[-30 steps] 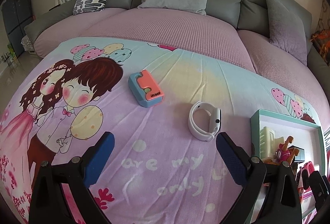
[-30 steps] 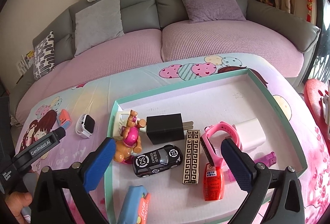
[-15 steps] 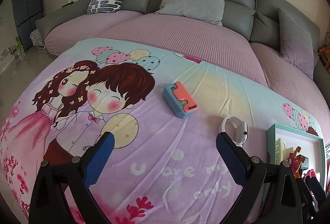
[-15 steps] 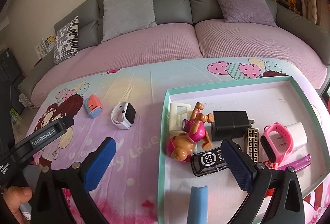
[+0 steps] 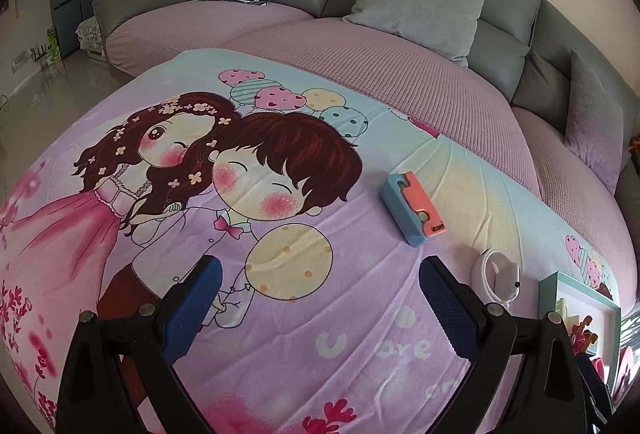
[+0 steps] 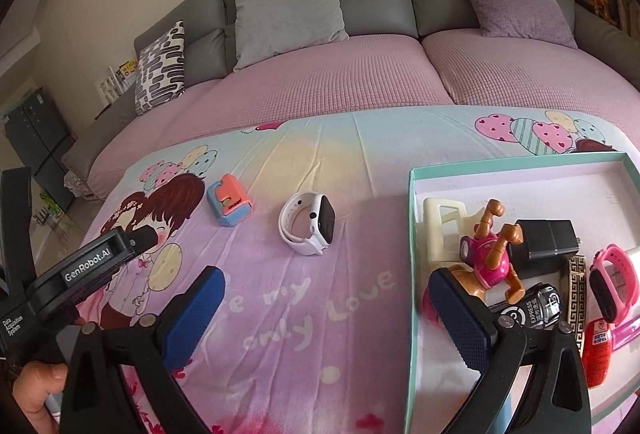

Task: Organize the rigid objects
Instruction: 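Move both open tools back to the white watch and pink-and-blue case, then grasp the pink-and-blue case with the left tool while the right grasps the white watch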

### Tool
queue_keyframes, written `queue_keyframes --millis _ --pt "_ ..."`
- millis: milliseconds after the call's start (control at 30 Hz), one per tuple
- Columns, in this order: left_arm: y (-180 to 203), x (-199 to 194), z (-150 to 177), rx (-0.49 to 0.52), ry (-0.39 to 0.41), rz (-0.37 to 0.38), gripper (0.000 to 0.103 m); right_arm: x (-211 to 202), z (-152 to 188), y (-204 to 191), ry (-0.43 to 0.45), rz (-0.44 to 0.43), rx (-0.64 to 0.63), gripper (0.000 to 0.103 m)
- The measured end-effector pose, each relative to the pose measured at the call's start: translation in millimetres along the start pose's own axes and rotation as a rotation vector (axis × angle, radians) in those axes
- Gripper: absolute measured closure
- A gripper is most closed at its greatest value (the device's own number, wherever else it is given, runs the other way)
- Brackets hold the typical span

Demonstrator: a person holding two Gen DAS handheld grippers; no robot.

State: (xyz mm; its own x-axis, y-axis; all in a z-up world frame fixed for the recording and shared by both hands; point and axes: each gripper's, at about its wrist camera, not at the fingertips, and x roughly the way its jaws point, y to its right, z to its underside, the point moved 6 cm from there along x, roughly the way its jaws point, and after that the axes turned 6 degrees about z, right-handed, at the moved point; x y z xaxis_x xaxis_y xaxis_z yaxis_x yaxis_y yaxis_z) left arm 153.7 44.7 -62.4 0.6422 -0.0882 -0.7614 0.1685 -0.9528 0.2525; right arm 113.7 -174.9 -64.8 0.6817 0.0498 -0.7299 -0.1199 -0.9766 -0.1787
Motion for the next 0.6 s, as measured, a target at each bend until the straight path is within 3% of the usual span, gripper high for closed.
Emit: queue_keyframes --millis 433,600 --pt "20.3 46.2 -18.5 -0.022 -0.083 0.084 0.004 52.8 -15.9 -26.0 -0.053 0.03 -0.099 0.001" --pt "36.0 64.2 -25.3 0.03 -0.084 0.087 0.004 74.0 -22.0 -26.4 -0.074 0.06 -0.137 0.005"
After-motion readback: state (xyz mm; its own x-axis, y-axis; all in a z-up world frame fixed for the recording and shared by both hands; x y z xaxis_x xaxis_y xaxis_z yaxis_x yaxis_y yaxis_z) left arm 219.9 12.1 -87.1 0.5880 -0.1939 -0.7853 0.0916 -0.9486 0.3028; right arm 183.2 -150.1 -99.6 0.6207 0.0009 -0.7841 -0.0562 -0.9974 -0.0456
